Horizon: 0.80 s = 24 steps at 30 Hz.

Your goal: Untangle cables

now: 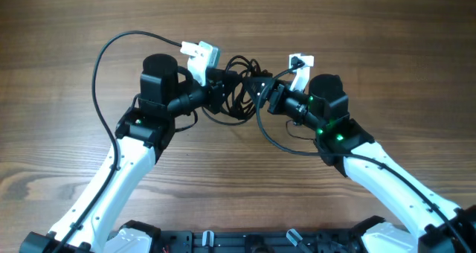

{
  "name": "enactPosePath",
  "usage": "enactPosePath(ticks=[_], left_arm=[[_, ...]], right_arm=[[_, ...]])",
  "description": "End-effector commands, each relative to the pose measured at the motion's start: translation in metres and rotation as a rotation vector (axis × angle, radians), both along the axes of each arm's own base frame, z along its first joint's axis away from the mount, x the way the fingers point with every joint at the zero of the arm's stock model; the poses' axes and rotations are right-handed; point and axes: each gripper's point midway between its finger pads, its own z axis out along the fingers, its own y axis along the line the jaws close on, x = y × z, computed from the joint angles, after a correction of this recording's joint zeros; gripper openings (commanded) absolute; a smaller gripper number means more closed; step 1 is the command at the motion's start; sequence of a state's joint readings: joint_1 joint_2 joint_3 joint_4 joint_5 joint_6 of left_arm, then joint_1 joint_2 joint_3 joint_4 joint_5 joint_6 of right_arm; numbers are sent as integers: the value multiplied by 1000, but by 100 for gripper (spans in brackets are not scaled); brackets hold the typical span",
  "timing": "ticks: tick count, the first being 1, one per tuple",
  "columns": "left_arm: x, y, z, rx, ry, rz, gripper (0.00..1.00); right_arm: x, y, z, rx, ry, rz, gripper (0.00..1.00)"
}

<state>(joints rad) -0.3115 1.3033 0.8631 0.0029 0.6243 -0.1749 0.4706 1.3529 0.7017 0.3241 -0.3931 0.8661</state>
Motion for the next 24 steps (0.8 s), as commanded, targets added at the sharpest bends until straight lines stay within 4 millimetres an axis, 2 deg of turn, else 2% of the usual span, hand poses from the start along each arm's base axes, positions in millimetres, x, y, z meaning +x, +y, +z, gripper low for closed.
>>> enactPosePath(ticks=[1,6,11,14,16,18,19,22,24], left_arm=[[-3,-4,12,3,-62,-32,4],[-11,-17,15,-2,-74,-71,4],[-21,-36,24,-20,-117,-124,4],[-21,-37,24,-21,-118,-128,4],[-21,-37,24,-21,-118,-128,4],[-21,-37,24,-21,-118,-128,4],[-21,-37,24,-20,-117,-126,4],[-18,-35,21,-9,-112,-104,4],[-10,-27,14,28,-96,-40,4]], right_arm=[[0,4,-2,21,23,9,81],[2,3,-5,14,26,-2,79],[7,5,-24,-1,67,-11,67],[8,5,-29,-2,80,-14,63],[9,5,-31,1,93,-22,50],[10,4,-32,-1,95,-25,22],[10,5,-32,-1,95,-25,16],[10,5,-32,-1,94,-24,4],[10,5,-32,-2,94,-24,4]])
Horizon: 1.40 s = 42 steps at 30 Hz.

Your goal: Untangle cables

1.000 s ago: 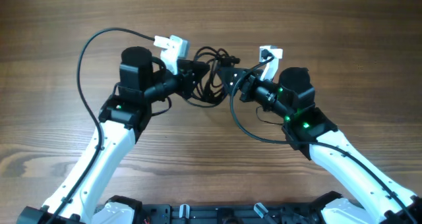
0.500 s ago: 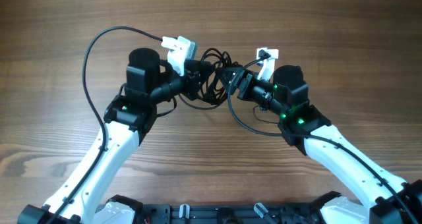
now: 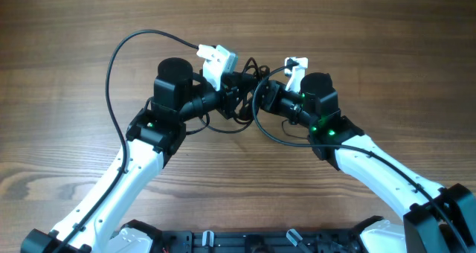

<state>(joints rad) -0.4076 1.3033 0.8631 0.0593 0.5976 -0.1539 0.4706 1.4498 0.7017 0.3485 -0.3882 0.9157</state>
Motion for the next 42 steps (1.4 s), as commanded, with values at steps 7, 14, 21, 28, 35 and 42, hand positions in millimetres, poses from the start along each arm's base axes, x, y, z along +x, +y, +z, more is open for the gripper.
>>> enactPosePath(ticks=[7,14,21,28,35,42], left_arm=[[25,46,-36,204,62,301,4],[21,53,-49,251,106,327,4],[18,56,-54,236,164,353,4],[14,65,-66,286,204,382,4],[22,93,-75,383,192,526,4],[19,91,-77,365,221,522,34]], right_arm=[[2,5,10,30,-35,15,4],[3,9,23,98,-38,16,4],[7,5,26,122,-25,-5,4],[9,6,45,211,-38,14,4],[8,1,59,282,-33,61,4],[7,1,69,310,-60,80,4]])
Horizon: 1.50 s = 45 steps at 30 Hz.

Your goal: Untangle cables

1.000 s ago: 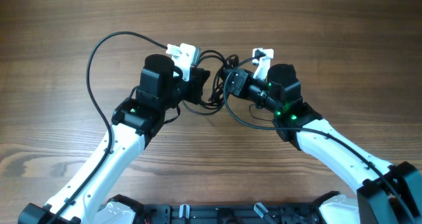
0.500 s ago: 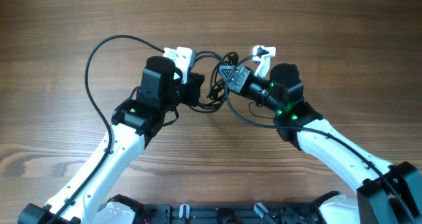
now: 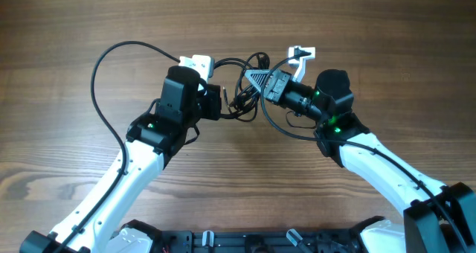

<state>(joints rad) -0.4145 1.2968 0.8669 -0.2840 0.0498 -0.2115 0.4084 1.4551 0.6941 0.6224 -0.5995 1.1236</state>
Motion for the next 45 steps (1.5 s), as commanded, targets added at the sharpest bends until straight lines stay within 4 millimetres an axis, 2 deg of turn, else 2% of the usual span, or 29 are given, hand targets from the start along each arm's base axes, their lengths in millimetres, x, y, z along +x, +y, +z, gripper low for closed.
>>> enactPosePath(ticks=[1,2,3,5,9,11,13,14,15,17,18,20,28,33,40,42,45], left_arm=[[-2,-1,2,-13,9,-2,58],[-7,-12,5,-60,20,-57,87],[-8,-16,6,-78,22,-78,94],[-10,-24,10,-110,20,-113,98],[-17,-47,25,-210,2,-232,98],[-17,-48,27,-216,-7,-238,95],[-17,-48,27,-216,-7,-238,85],[-17,-48,27,-216,-7,-238,77],[-17,-48,27,-217,-7,-238,64],[-17,-48,27,-216,-7,-238,31],[-17,-48,27,-216,-7,-238,22],[-17,-48,27,-217,-7,-238,13],[-25,-60,33,-270,5,-310,21],[-32,-67,36,-305,16,-359,33],[-36,-72,41,-330,11,-393,37],[-36,-72,41,-330,12,-393,39],[-35,-72,42,-330,8,-393,41]], right_arm=[[6,-6,11,31,-11,-14,4],[7,-6,10,30,-11,-17,5],[7,-6,10,28,-13,-18,4],[7,-7,10,24,-17,-20,4],[7,-7,8,14,-21,-22,4],[7,-7,8,12,-22,-22,4],[8,-7,7,9,-23,-24,4],[9,-8,7,2,-27,-32,4],[11,-10,4,-16,-33,-48,4],[15,-14,-4,-34,-6,-78,4],[16,-15,-8,-51,0,-89,4],[16,-16,-11,-66,1,-94,4],[18,-18,-12,-81,-15,-106,4],[21,-23,-22,-107,23,-138,4],[21,-23,-22,-114,11,-133,4],[17,-19,-19,-92,18,-107,4],[10,-11,-3,-51,-41,-38,4]])
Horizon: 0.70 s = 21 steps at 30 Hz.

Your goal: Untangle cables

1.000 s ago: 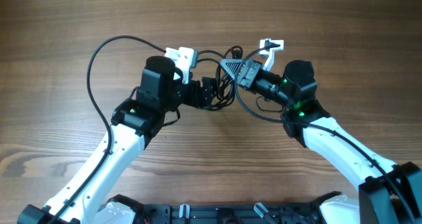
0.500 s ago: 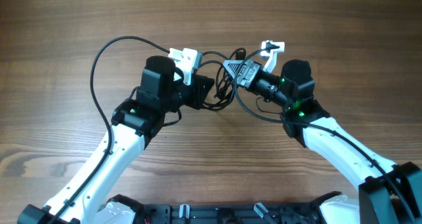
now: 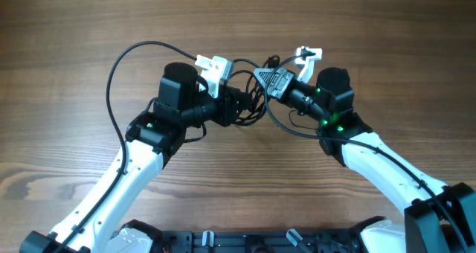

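A knot of black cables (image 3: pixel 249 104) lies at the table's middle in the overhead view. One cable runs left in a wide loop (image 3: pixel 113 78) and ends in a white plug (image 3: pixel 212 65) over my left wrist. A second white plug (image 3: pixel 309 54) sits by my right wrist, with a cable loop (image 3: pixel 286 130) sagging below it. My left gripper (image 3: pixel 234 108) is buried in the knot's left side, shut on its strands. My right gripper (image 3: pixel 264 77) sits at the knot's upper right, shut on a black strand. The fingertips are dark against the cables.
The brown wooden table (image 3: pixel 387 30) stretches around the arms on all sides. Both white arms come in from the near edge, where a black base bar (image 3: pixel 245 242) lies.
My left gripper has moved right, from beside the knot into its left side. The left white plug has shifted right and up. The right gripper has stayed almost where it was.
Both grippers were at the knot, left and right of it. Then they stood closer together and farther up the table. Then the left gripper was drawn back and turned while the right held the knot's upper right. Now the left is in the knot again.
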{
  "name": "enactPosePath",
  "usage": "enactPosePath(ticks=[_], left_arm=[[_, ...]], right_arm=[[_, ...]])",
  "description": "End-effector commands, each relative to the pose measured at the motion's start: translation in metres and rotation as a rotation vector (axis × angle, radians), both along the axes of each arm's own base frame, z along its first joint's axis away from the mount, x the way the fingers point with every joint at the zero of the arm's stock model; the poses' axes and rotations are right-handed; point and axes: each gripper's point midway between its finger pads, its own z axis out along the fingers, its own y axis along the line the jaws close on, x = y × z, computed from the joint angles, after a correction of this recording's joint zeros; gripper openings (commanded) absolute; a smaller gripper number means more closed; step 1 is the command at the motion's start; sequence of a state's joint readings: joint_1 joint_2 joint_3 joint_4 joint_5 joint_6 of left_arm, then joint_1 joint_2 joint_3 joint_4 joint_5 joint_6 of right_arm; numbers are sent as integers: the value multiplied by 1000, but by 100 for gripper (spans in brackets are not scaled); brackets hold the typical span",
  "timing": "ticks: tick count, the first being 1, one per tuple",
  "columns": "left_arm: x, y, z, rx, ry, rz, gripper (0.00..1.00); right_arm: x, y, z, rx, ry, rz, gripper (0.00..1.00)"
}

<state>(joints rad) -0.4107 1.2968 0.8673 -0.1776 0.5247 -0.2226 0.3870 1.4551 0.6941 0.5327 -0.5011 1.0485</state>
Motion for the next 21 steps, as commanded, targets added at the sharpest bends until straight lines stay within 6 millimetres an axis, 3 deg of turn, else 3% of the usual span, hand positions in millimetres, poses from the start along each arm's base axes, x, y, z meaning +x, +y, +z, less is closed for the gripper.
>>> enactPosePath(ticks=[1,4,17,21], left_arm=[[-2,-4,8,-19,-20,-25,41],[1,-1,6,-4,-25,-2,40],[8,5,3,24,-35,41,34],[15,13,-3,64,-39,97,30]], right_arm=[[-7,10,22,48,-68,86,4],[-14,15,30,72,-95,135,4],[-29,23,32,89,-91,235,4],[-39,29,50,140,-139,304,4]])
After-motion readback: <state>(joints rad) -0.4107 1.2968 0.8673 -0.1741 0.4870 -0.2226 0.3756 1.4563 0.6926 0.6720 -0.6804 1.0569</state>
